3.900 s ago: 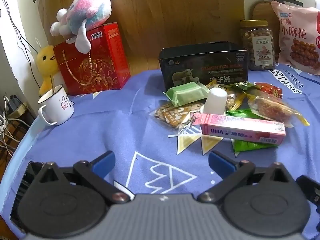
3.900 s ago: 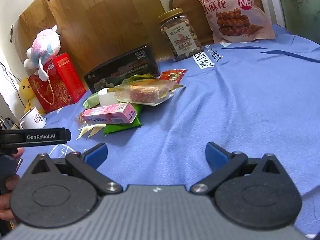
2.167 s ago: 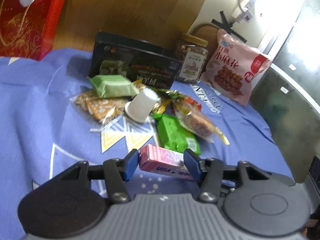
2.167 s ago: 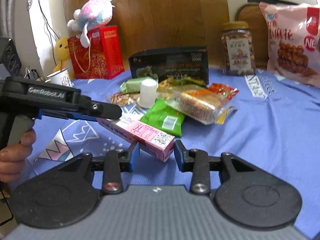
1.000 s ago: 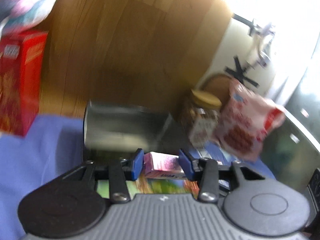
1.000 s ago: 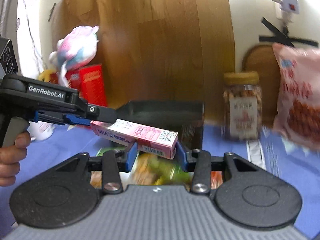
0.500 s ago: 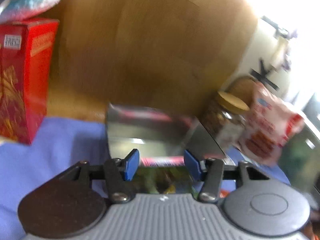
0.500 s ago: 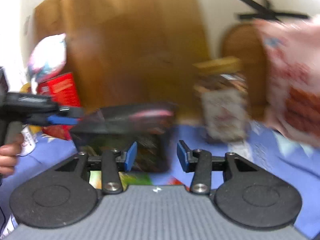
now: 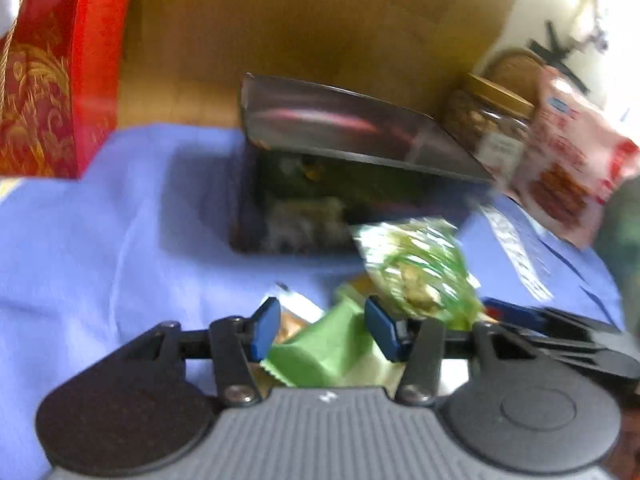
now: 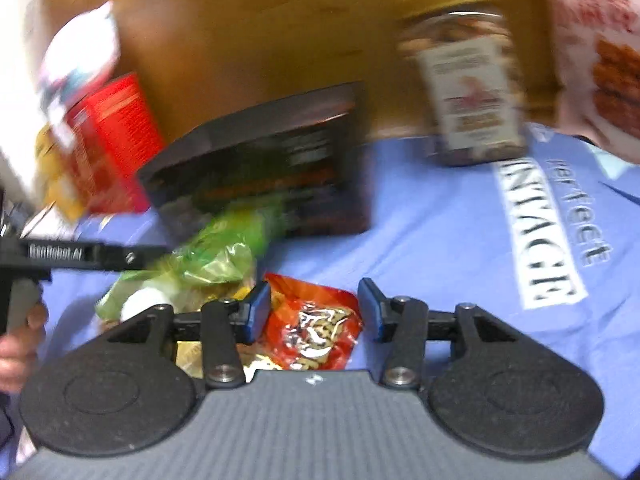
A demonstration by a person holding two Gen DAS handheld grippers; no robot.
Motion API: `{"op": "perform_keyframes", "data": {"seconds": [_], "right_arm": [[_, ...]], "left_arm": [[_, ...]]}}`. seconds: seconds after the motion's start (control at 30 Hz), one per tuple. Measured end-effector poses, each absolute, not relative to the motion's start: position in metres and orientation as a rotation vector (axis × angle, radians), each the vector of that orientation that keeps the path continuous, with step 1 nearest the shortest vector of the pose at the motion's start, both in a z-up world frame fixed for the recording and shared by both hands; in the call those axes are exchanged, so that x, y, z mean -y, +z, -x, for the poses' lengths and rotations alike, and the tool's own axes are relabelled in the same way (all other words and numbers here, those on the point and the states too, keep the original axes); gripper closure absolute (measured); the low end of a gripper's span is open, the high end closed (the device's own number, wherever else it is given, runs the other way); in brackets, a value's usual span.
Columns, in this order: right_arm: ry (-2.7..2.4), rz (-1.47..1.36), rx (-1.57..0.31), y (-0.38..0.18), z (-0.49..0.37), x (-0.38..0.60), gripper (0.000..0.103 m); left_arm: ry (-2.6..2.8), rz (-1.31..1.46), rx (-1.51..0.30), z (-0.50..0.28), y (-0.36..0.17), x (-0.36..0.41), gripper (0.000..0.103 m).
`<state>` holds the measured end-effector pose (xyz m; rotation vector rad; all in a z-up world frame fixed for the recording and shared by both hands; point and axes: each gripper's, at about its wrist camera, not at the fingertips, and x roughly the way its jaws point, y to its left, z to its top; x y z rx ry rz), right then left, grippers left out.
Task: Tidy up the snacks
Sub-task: 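Grasp the clear plastic snack tray with the left gripper, then lower the clear tray into the black tin and release it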
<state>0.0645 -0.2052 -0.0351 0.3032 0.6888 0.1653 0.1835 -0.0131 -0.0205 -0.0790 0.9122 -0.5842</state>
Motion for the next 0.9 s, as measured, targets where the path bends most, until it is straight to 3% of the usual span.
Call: {"op": "perform_keyframes", "data": {"seconds": [0.1,0.23,0.4,0.47,0.5,0.53,0.67,0.7,0.77,0.87,0.9], "right_arm": [[0.184,-0.319,-0.686,-0.025,-0.050,0.206,0.052],[0.137,-0.395,-0.570,0.000,-0.009,0.229,0.052],[0.174,-0.409,-0.594,-0.004,0.036,0.234,0.052],[0.211,-0.381,-0.594,-0.009,0.049,0.229,0.045],[0.225,-0.354,-0.600,-0.011,0.056,0.225,0.034],[0.229,-0.312,-0.607,-0.013,0.060,0.217,0.030],[0.248,-0.120,-0.636,-0.025,0.057,0.186,0.030],[0.239,-0.085,-0.644,-0.028,0.052,0.180,0.030],[0.236,-0.018,-0.618,-0.034,0.049,0.170,0.035],[0.222,0.012,-0.590,-0.034,0.044,0.167,0.067],[0.232,-0.009,-0.586,-0.031,0.043,0.170,0.067]], "left_arm": [[-0.540,0.042,-0.873,-0.161,-0.010,0.003,0.049],[-0.540,0.143,-0.821,-0.144,0.011,-0.030,0.049],[-0.697,0.154,-0.811,-0.100,0.027,-0.024,0.044],[-0.761,0.127,-0.804,-0.085,0.031,-0.008,0.036],[-0.783,0.106,-0.800,-0.080,0.030,0.002,0.035],[-0.794,0.074,-0.793,-0.073,0.029,0.013,0.035],[-0.735,-0.063,-0.799,-0.068,0.013,0.044,0.034],[-0.724,-0.073,-0.822,-0.069,0.008,0.049,0.039],[-0.749,-0.057,-0.893,-0.070,-0.005,0.053,0.052],[-0.768,-0.038,-0.887,-0.064,-0.002,0.054,0.070],[-0.774,-0.034,-0.874,-0.060,0.002,0.051,0.071]]}}
